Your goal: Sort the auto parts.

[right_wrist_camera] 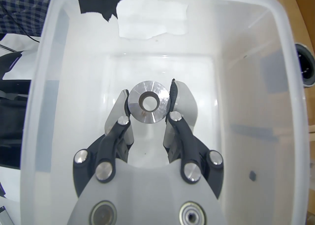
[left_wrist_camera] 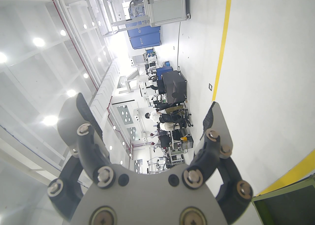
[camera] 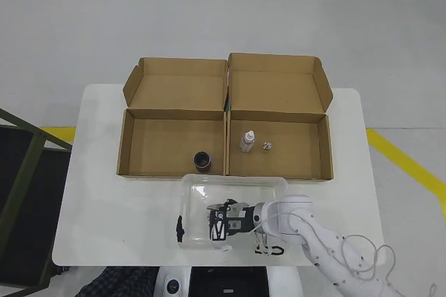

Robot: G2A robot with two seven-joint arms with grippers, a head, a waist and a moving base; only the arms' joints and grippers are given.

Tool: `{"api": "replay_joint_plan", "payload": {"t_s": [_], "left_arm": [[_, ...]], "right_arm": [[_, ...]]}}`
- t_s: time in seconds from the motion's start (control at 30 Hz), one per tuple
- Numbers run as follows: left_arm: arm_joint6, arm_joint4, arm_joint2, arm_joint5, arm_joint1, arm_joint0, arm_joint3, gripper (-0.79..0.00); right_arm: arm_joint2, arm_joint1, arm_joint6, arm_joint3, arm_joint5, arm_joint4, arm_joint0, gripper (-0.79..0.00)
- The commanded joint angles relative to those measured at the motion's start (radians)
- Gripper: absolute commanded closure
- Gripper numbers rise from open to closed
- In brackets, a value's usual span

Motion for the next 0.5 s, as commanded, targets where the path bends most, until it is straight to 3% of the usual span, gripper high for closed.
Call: {"api": "replay_joint_plan", "payload": {"t_s": [0.0,0.47], "left_arm": [[0.000,0.000,0.000,0.000,0.000,0.000,0.000,-0.785],[0.000,0.000,0.000,0.000,0.000,0.000,0.000,-0.785]], "right_arm": [[0.010,0.002,-0.003,-0.013,0.001,0.016,-0.001,0.000],[0.104,0.015,-0.013,-0.120,0.082,0.182,-0.028,0.000]]}}
